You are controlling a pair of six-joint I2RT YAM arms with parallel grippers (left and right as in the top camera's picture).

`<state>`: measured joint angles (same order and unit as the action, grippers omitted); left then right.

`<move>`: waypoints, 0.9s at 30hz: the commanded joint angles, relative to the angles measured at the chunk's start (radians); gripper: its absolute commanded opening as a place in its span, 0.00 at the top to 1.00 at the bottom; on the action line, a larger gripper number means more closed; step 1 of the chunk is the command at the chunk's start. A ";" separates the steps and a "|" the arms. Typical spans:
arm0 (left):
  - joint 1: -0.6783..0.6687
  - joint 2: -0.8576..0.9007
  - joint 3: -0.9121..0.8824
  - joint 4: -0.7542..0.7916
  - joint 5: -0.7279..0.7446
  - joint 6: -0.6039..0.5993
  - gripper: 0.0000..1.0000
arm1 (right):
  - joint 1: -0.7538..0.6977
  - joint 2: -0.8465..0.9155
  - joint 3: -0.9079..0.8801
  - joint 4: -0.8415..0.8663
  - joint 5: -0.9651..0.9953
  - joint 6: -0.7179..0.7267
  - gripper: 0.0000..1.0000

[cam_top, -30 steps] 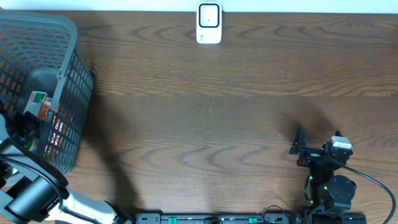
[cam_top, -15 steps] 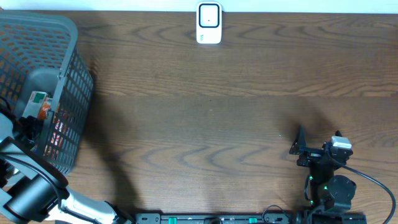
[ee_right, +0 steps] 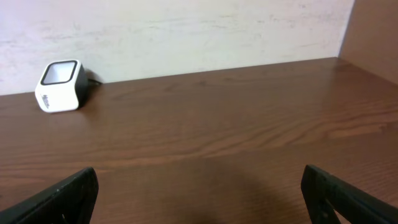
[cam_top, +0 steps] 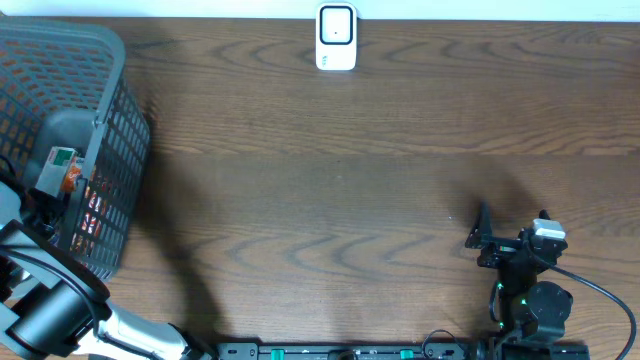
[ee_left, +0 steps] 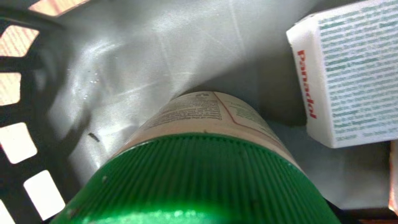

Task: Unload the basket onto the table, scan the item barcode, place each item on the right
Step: 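Lift the green-capped bottle out and carry it toward the scanner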

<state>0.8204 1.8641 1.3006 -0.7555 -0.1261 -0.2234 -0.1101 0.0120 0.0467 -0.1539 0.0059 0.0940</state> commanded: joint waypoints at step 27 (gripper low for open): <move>-0.138 -0.865 0.053 0.063 0.718 -0.638 0.28 | -0.006 -0.006 -0.005 0.000 -0.008 -0.013 0.01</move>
<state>0.7502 1.0328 1.3266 -0.7155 0.4786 -0.7647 -0.1101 0.0120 0.0463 -0.1543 0.0059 0.0940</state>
